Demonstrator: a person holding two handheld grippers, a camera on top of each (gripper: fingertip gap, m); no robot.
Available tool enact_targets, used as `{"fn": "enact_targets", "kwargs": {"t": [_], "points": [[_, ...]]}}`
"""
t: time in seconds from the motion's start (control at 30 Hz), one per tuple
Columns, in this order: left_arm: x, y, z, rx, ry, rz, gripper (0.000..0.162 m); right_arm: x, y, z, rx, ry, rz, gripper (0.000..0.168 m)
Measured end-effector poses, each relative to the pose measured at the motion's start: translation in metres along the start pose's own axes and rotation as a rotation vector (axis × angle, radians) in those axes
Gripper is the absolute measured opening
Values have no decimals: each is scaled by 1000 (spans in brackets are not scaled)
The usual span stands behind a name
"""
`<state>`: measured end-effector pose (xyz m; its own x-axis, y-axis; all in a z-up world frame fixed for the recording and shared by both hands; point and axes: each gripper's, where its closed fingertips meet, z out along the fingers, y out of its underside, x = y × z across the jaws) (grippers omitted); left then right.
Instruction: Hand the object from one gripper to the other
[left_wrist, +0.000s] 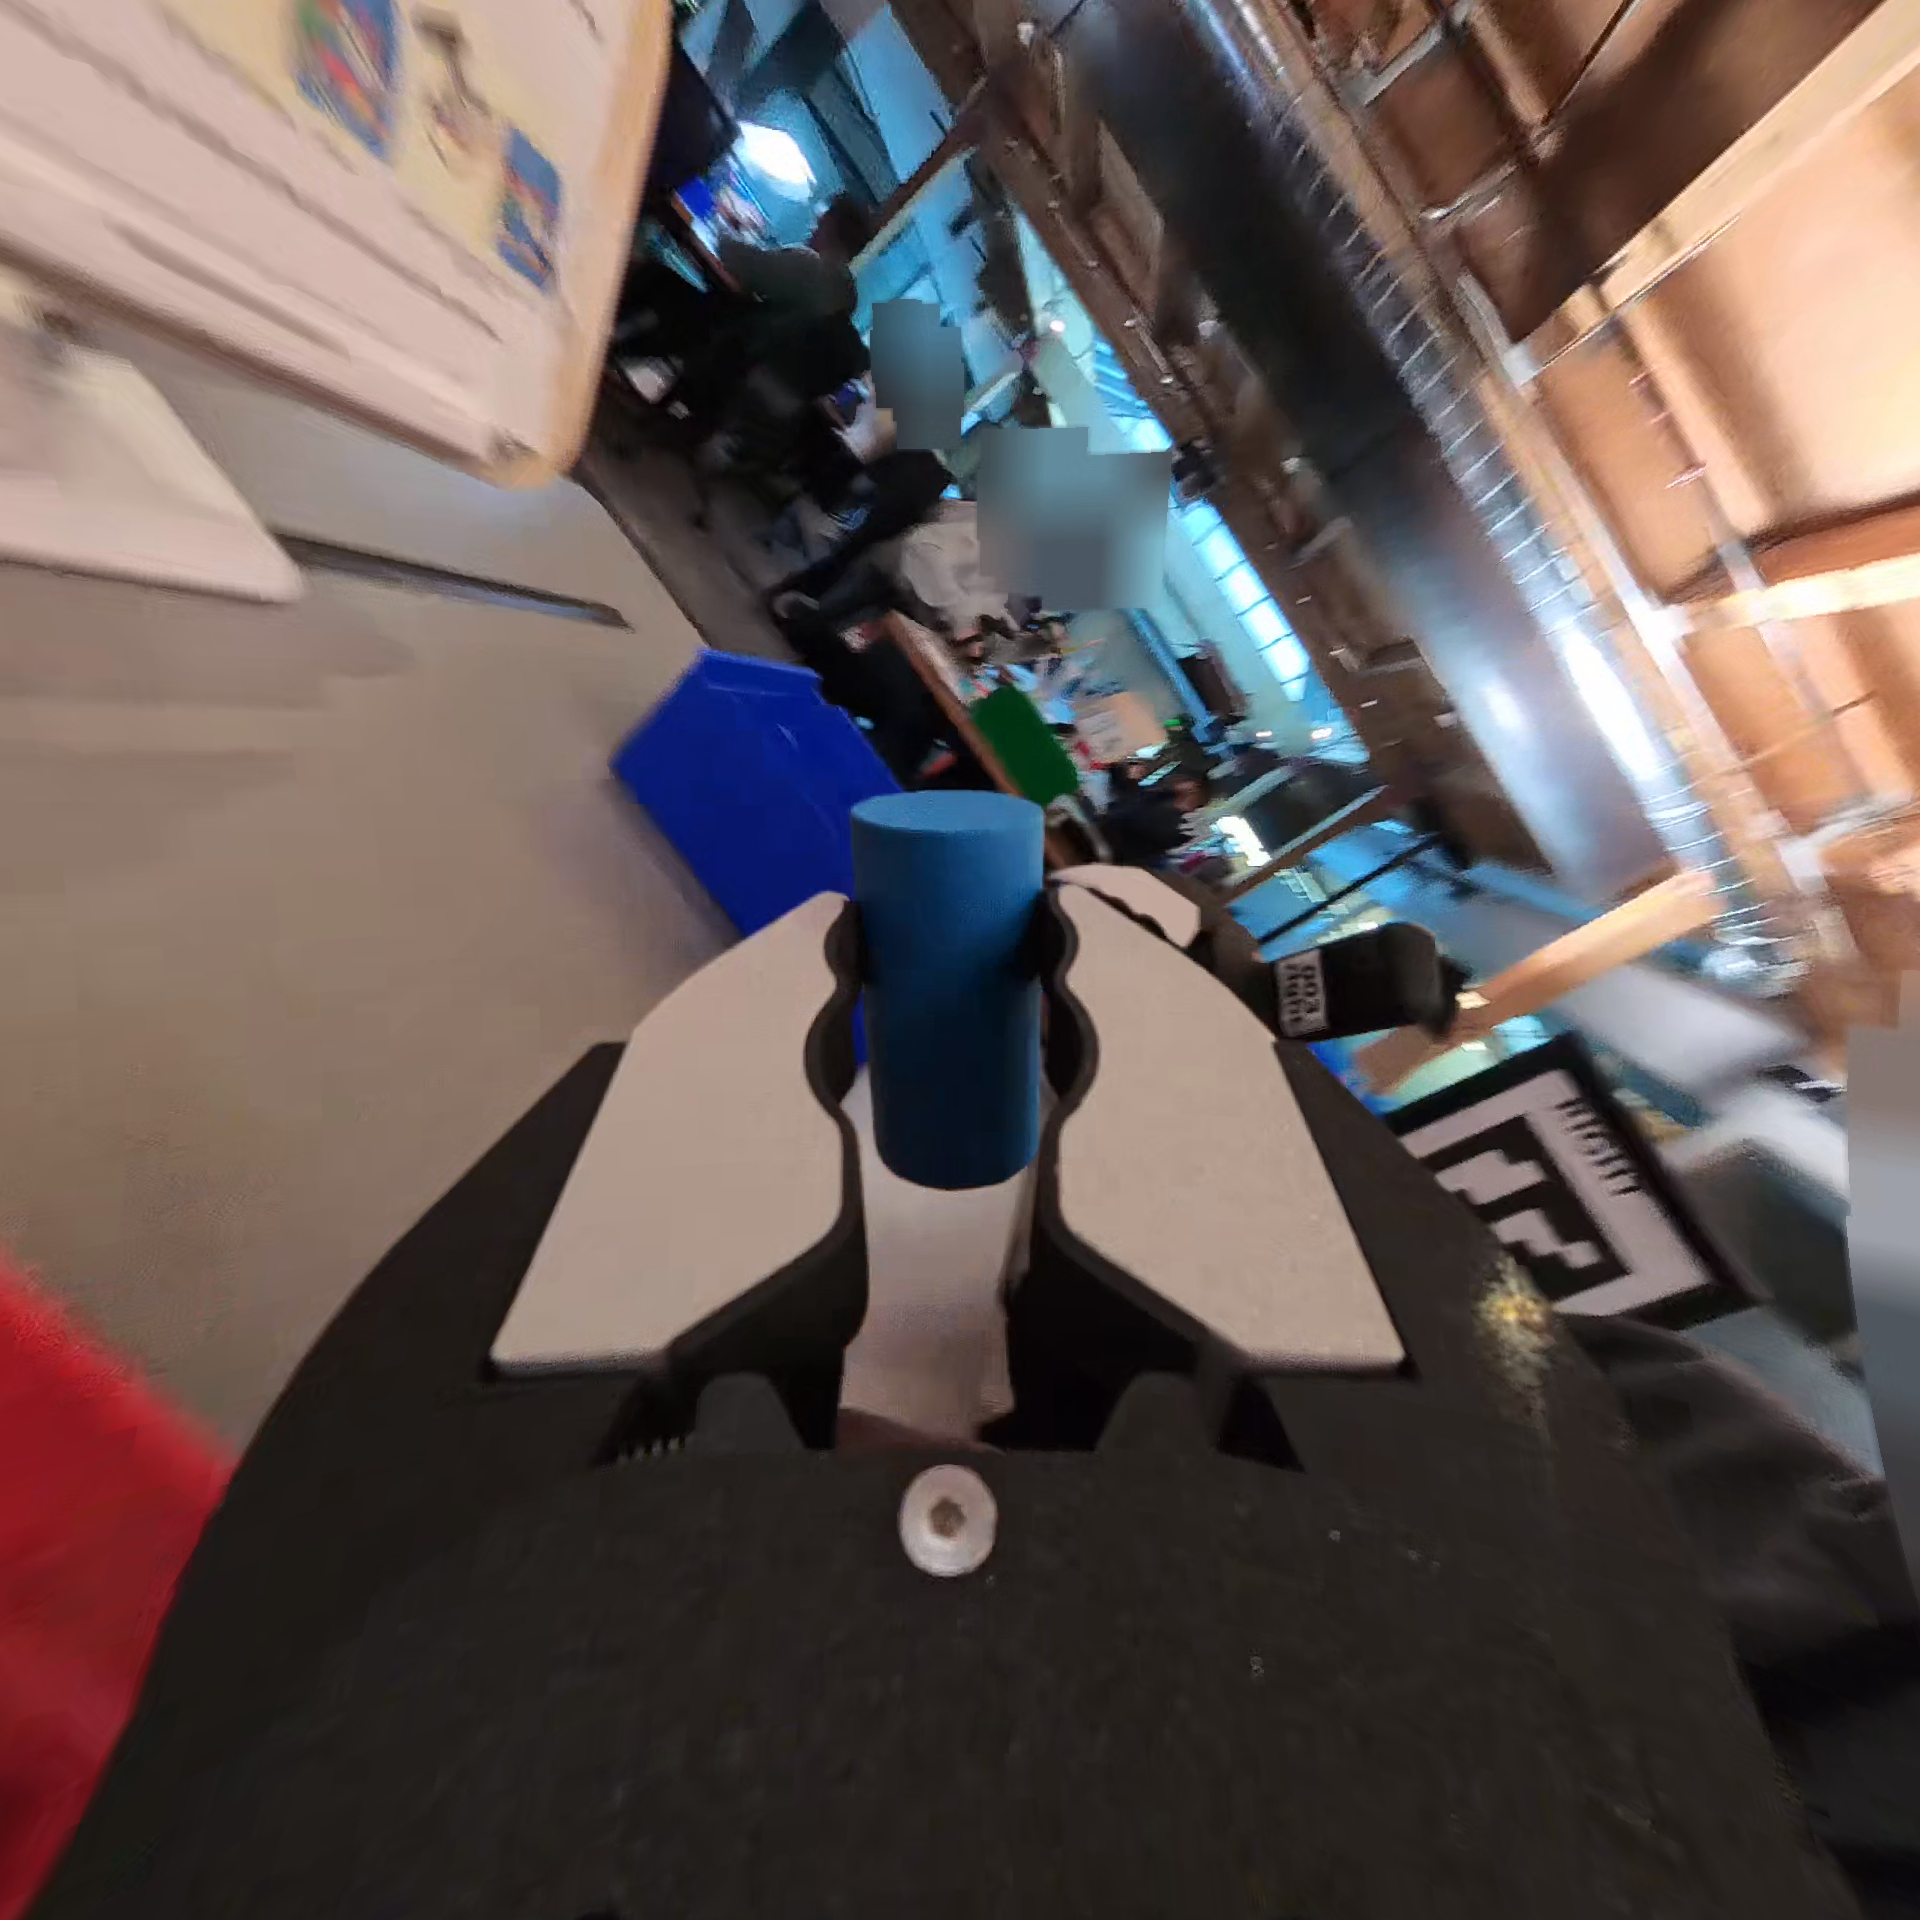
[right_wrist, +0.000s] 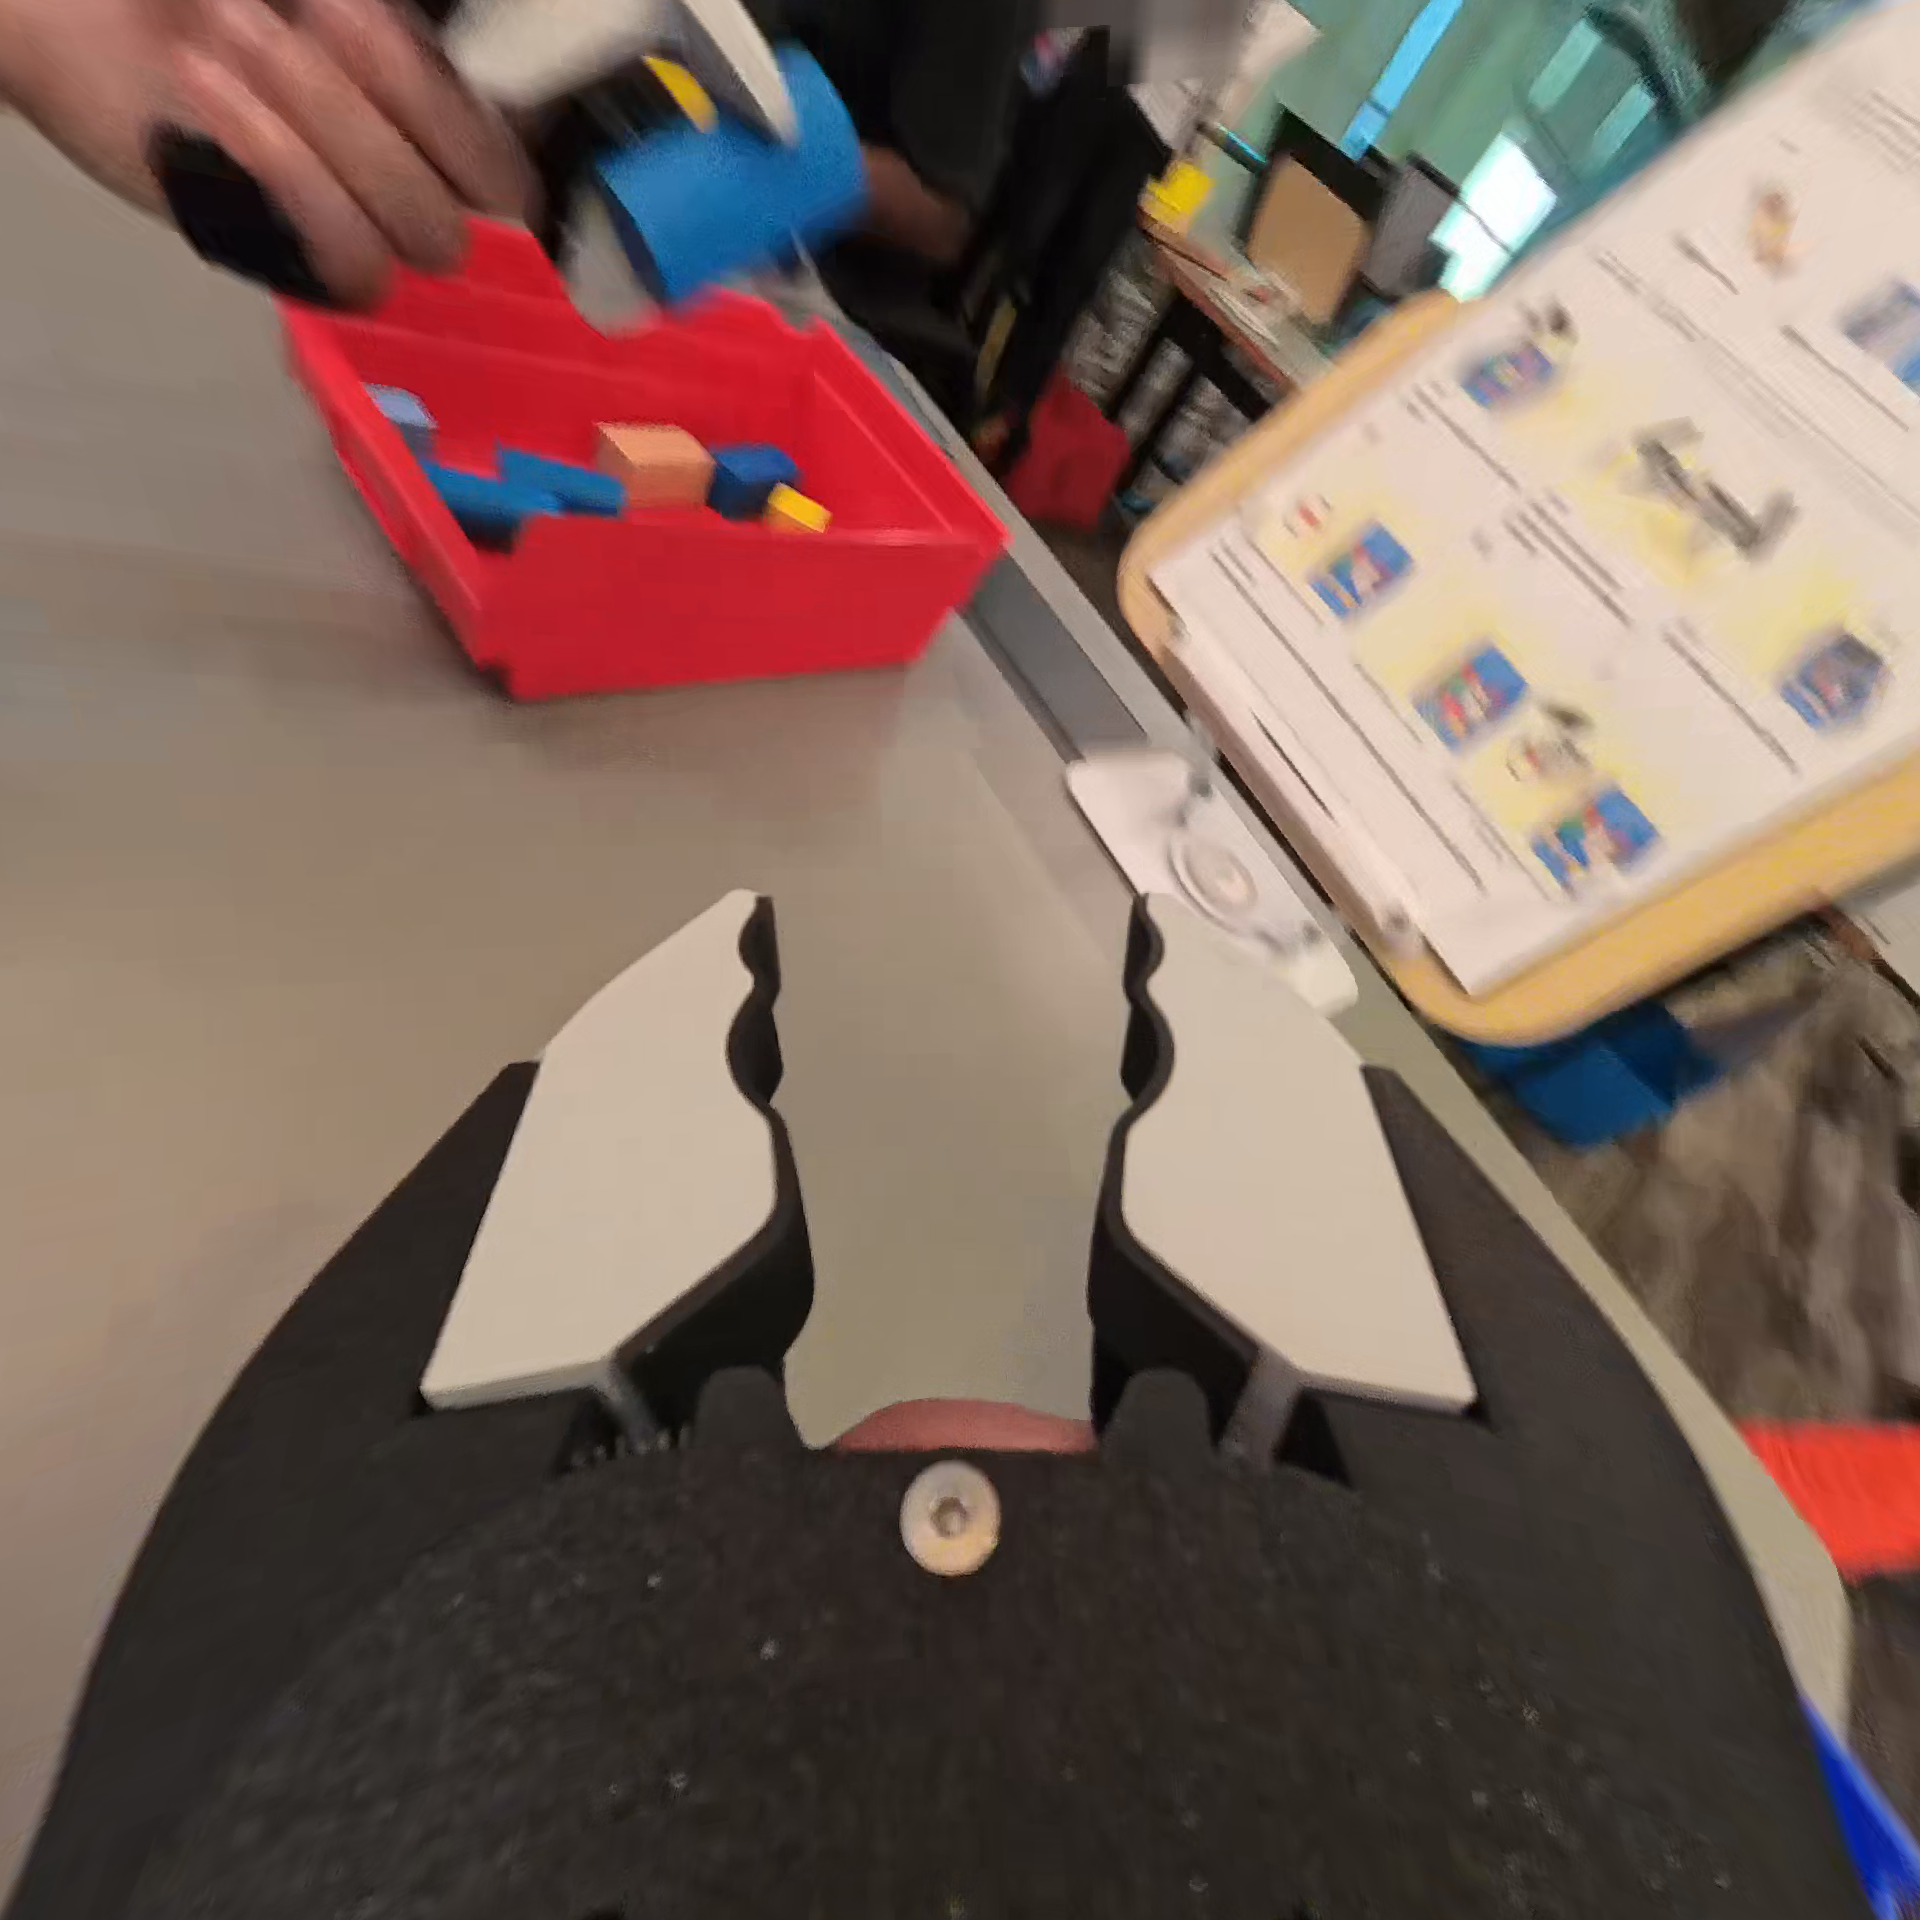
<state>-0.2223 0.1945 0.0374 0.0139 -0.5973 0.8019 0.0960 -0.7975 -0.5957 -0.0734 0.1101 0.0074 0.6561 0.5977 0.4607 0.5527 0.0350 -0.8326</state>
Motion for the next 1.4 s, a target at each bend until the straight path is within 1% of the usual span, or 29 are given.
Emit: {"fn": "enact_targets", "kwargs": {"t": [0.07, 0.13, 0.2, 0.23, 0.27, 0.37, 0.5, 0.53, 0.6, 0.63, 0.7, 0.77, 0.83, 0.87, 0.93, 0.97, 1.0, 1.07, 1.1, 1.13, 1.17, 1.2, 1.23, 1.27, 1.3, 1.37, 1.4], "points": [[2, 27, 31, -55, 27, -97, 32, -18, -19, 23, 58, -161, -3, 66], [10, 48, 55, -80, 76, -163, 32, -27, -31, 38, 126, -295, 80, 79], [19, 63, 72, -105, 131, -227, 32, -37, -38, 43, 204, -392, 91, 84], [24, 68, 78, -116, 153, -246, 32, -41, -34, 46, 198, -404, 62, 89], [27, 72, 82, -131, 172, -255, 32, -44, -29, 48, 180, -397, 32, 89], [33, 80, 90, -160, 212, -278, 32, -43, -34, 46, 259, -356, 33, 86], [33, 89, 97, -187, 245, -321, 32, -39, -30, 49, 276, -346, 49, 86], [33, 93, 99, -202, 248, -325, 32, -39, -31, 48, 304, -349, 49, 83], [34, 94, 102, -202, 263, -343, 32, -43, -35, 42, 383, -359, 20, 71], [33, 94, 102, -197, 257, -348, 32, -43, -34, 43, 387, -350, 26, 71], [29, 94, 103, -184, 252, -366, 32, -43, -30, 46, 342, -368, 46, 71], [31, 95, 102, -185, 282, -375, 32, -44, -29, 45, 320, -396, 59, 71], [35, 99, 96, -210, 305, -332, 32, -40, -31, 40, 311, -413, 82, 71], [31, 103, 90, -232, 268, -291, 39, -32, -33, 35, 314, -393, 81, 71], [6, 115, 74, -276, 66, -142, 60, -2, -35, 19, 318, -309, 91, 71], [-7, 120, 61, -281, -39, -47, 66, 19, -33, 6, 316, -262, 106, 71], [-17, 124, 47, -281, -134, 50, 66, 41, -29, -8, 303, -214, 128, 71], [-35, 138, 17, -275, -311, 238, 66, 88, -8, -38, 225, -98, 192, 71], [-43, 145, 2, -253, -390, 316, 64, 109, 10, -52, 156, -43, 236, 71], [-51, 152, -13, -212, -466, 369, 59, 128, 35, -64, 53, 24, 281, 71], [-56, 158, -24, -160, -522, 394, 54, 142, 65, -75, -88, 85, 341, 71], [-58, 166, -31, -110, -542, 391, 50, 147, 101, -85, -272, 113, 444, 71], [-57, 174, -34, -79, -534, 363, 47, 146, 137, -97, -471, 147, 552, 71], [-55, 182, -33, -70, -511, 323, 48, 142, 167, -110, -635, 184, 634, 71], [-52, 188, -31, -76, -482, 292, 48, 134, 189, -121, -766, 200, 678, 71], [-48, 192, -25, -107, -459, 300, 48, 109, 219, -133, -942, 168, 819, 71], [-51, 193, -25, -125, -479, 333, 49, 97, 228, -135, -997, 145, 894, 71]]}}
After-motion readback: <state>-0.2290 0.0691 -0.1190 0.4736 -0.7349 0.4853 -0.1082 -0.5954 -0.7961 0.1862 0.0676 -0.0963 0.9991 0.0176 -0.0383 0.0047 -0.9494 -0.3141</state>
